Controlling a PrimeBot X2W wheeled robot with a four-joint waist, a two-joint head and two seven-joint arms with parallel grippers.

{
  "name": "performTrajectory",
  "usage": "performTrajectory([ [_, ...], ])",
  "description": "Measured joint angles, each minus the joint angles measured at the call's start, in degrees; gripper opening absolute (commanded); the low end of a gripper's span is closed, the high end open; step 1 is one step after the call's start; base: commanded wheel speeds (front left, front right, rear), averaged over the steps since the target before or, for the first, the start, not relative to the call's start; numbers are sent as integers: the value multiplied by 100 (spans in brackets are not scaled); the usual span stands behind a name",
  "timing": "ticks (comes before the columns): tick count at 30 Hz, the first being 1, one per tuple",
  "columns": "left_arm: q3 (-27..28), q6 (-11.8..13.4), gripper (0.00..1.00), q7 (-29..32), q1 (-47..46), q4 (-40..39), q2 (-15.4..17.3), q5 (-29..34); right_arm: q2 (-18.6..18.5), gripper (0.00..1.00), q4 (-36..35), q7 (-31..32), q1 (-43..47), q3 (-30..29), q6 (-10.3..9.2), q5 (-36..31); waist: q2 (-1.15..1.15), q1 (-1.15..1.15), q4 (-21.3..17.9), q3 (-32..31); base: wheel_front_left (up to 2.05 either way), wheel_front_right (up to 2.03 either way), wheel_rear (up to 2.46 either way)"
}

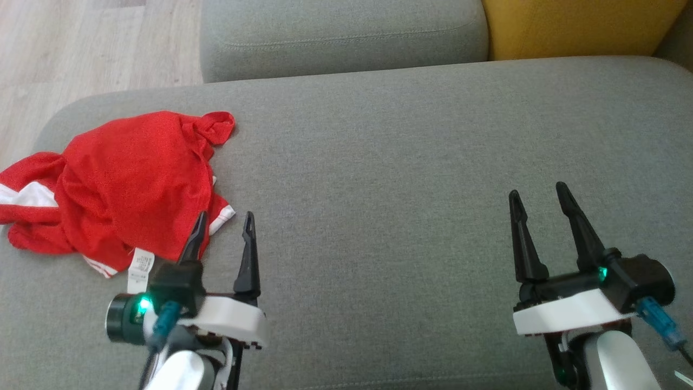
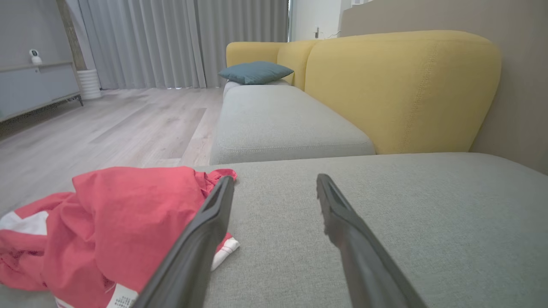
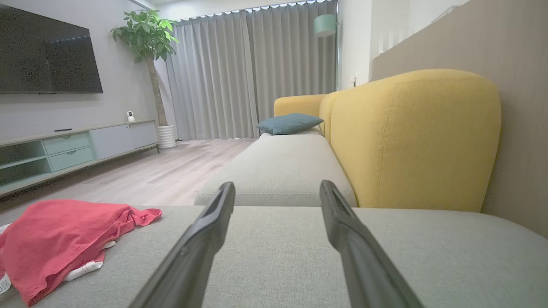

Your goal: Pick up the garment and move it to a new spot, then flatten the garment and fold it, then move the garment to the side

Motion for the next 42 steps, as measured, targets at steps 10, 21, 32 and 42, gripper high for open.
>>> performTrajectory([
  [10,-407,392,100,-185,-79,-137,159,531,-1,100,-108,-205,7,31,0,-472,0,0,24,1,0,0,0],
  [21,60,308,100,-379,151,-400,-174,567,-4,100,215,-377,37,-149,0,392,0,0,62,-13,0,0,0],
  [32,659,-383,100,-436,480,-46,-626,1069,-5,100,600,-472,134,-141,0,563,0,0,49,-55,0,0,0],
  [42,984,-695,100,-436,480,4,-845,1300,-5,100,688,-472,134,-144,0,580,0,0,171,-68,0,0,0],
])
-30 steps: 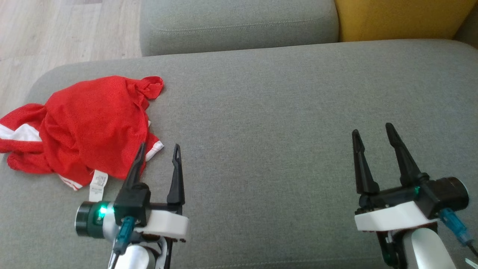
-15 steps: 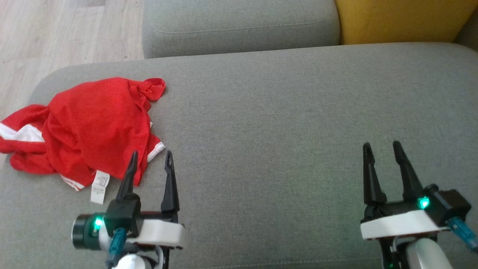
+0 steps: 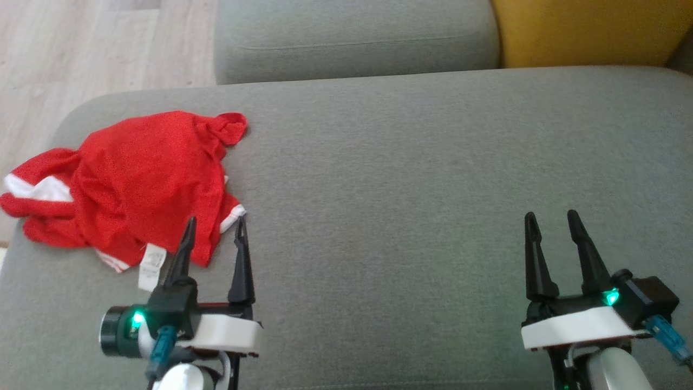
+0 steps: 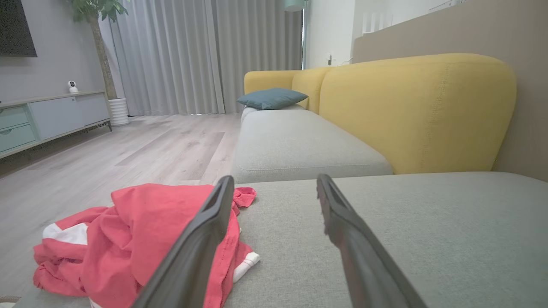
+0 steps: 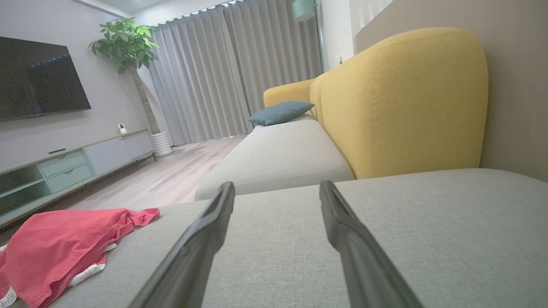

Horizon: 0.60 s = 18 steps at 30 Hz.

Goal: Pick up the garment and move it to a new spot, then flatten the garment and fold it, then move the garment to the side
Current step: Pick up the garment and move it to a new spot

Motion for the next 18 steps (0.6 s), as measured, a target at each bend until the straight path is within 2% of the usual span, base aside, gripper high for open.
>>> performTrajectory([
  [7,325,-51,100,0,14,68,-67,76,0,100,11,0,3,159,0,-1,0,0,367,-52,0,0,0],
  [18,731,-130,100,0,235,104,-102,154,-1,100,16,0,142,442,0,0,0,0,1196,-187,0,0,0],
])
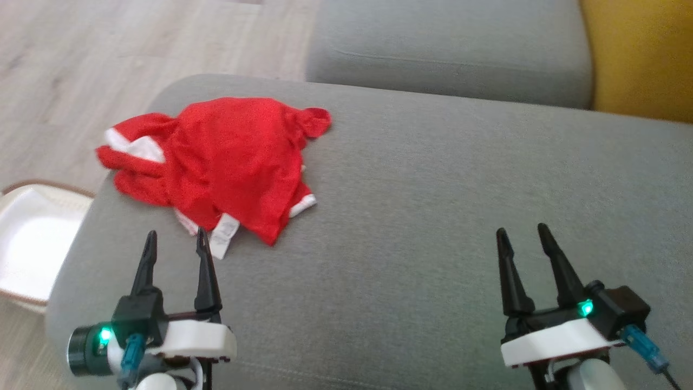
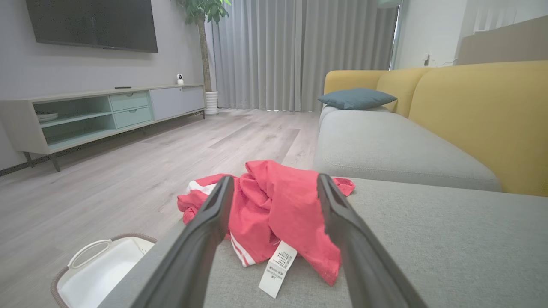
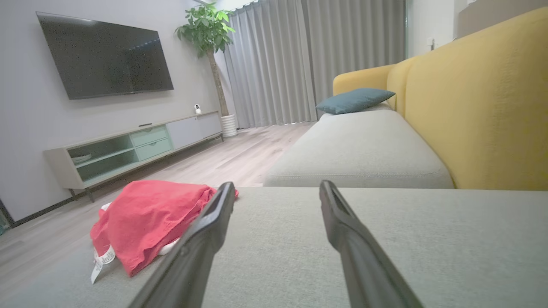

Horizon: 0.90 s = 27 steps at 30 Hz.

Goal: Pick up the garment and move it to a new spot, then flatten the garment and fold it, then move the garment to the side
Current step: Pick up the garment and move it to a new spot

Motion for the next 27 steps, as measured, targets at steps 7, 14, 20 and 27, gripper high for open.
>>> performTrajectory([
  [7,163,-37,100,0,210,-10,-5,29,0,100,5,0,103,142,0,8,0,0,533,-76,0,0,0],
  [14,216,-74,100,0,225,-35,-9,41,1,100,8,0,103,234,0,57,0,0,905,-131,0,0,0],
  [20,356,-125,100,0,238,-52,-11,48,1,100,7,0,104,255,0,57,0,0,1052,-142,0,0,0],
  [27,589,-214,100,0,210,-144,-4,47,1,100,1,0,103,247,0,47,0,0,944,43,0,0,0],
])
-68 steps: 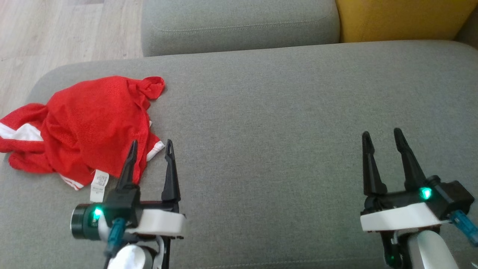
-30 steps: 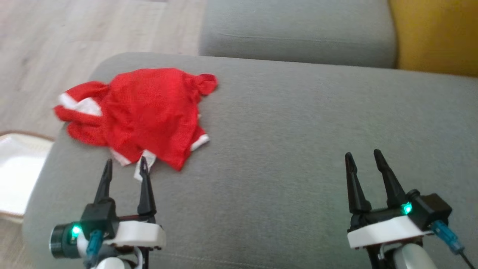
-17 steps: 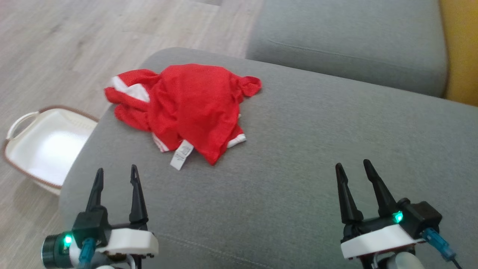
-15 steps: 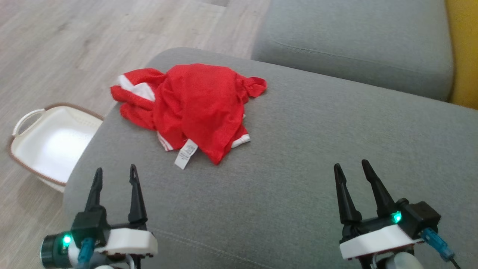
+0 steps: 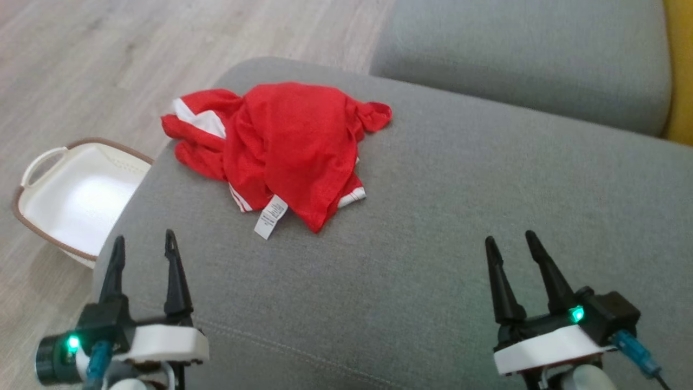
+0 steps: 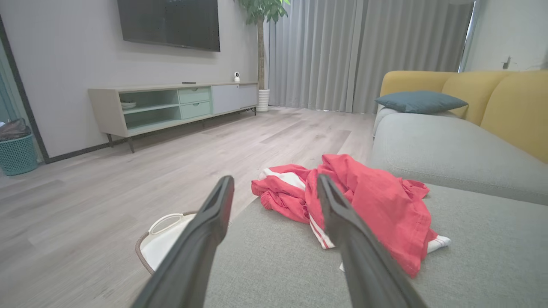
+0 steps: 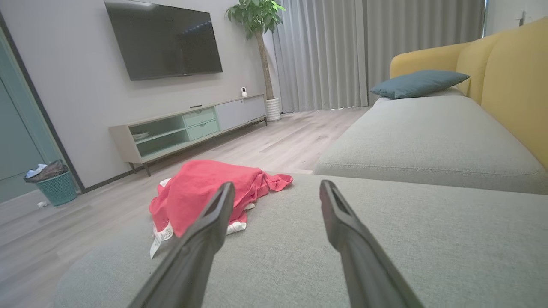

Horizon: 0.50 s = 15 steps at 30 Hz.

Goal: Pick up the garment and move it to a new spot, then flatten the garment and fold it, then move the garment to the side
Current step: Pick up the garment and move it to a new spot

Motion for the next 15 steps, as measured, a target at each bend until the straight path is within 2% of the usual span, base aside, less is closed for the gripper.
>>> performTrajectory([
  [5,192,-213,100,0,-379,31,63,-41,0,100,-83,0,-42,-280,0,-169,0,0,-139,323,0,0,0],
  [9,299,-510,100,-1,-1221,245,336,-57,0,100,-263,0,-225,-655,0,-359,0,0,-281,701,0,0,0],
  [13,267,-1006,100,-18,-2395,1152,689,-74,-2,100,-577,-1,-633,-1199,0,-577,0,0,-473,1264,0,0,0],
  [15,200,-1251,100,260,-2894,1622,798,-153,-3,100,-670,-8,-733,-1365,0,-662,0,0,-554,1500,0,0,0],
])
